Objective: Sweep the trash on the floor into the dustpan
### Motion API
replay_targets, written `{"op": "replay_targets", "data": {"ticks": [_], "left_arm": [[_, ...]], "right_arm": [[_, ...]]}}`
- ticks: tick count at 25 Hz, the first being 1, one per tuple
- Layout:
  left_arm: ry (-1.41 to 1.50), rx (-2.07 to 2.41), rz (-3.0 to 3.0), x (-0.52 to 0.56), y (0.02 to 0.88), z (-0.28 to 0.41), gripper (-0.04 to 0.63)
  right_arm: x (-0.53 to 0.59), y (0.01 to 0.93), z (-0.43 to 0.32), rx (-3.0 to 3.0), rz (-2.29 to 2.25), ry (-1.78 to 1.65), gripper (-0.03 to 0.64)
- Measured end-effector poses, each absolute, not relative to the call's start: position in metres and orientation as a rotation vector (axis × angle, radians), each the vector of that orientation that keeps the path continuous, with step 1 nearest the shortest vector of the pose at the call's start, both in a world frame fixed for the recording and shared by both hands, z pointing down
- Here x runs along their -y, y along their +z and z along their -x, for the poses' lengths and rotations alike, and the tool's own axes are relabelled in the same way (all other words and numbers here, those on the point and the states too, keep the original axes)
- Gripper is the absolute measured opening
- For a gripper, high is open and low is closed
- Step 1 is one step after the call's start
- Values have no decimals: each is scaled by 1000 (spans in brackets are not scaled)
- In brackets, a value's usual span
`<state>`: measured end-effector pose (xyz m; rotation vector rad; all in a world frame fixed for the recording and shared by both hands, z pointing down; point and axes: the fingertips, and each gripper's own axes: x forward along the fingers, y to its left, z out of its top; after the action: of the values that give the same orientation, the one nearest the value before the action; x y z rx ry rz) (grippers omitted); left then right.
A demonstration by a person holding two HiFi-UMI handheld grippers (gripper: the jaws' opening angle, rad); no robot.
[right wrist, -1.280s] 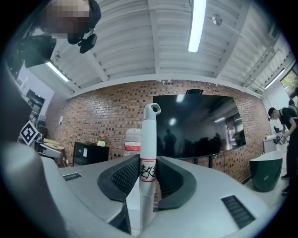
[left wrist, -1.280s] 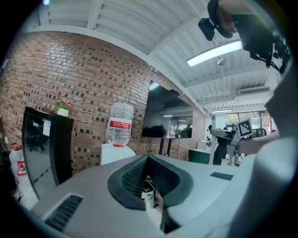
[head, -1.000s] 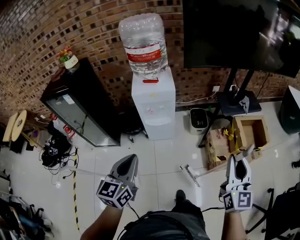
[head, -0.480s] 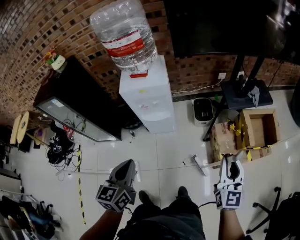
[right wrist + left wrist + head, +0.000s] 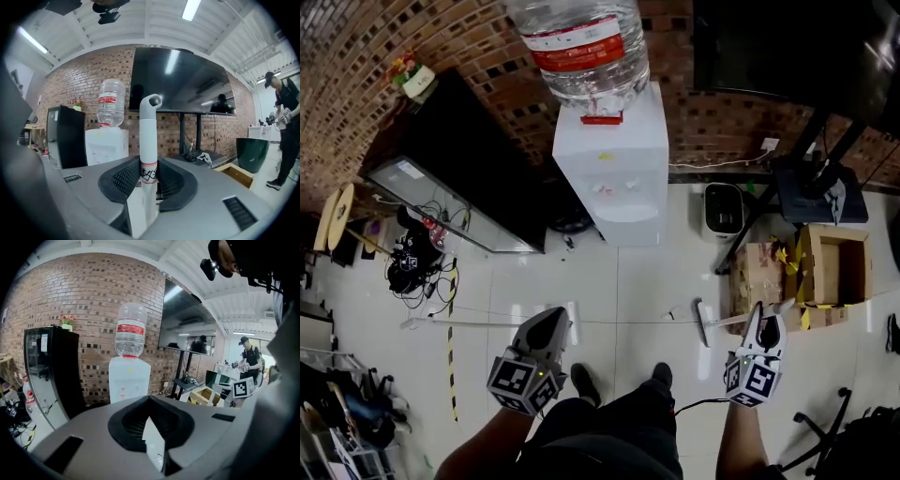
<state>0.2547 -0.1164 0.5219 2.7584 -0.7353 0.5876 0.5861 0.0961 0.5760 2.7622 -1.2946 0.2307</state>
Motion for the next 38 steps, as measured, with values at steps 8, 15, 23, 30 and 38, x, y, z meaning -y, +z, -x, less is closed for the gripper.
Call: {"op": "replay_targets", "data": {"ticks": [8, 15, 23, 30, 38], "left_arm": [[553, 769, -2687, 152, 539, -174, 2], [467, 907, -2568, 184, 543, -77, 2], [447, 1007, -2531, 210, 542, 26, 2], [419, 1004, -2529, 222, 549, 92, 2], [322, 1008, -2521, 242, 548, 159, 2]], "right_arm": [[-17, 592, -510, 1386, -2644, 284, 115], [47, 600, -428, 1478, -2529, 339, 117], [100, 610, -335, 1515, -2486, 434, 126], [132, 616, -260, 1574, -2411, 446, 127], [171, 614, -171, 1633, -2354, 506, 127]]}}
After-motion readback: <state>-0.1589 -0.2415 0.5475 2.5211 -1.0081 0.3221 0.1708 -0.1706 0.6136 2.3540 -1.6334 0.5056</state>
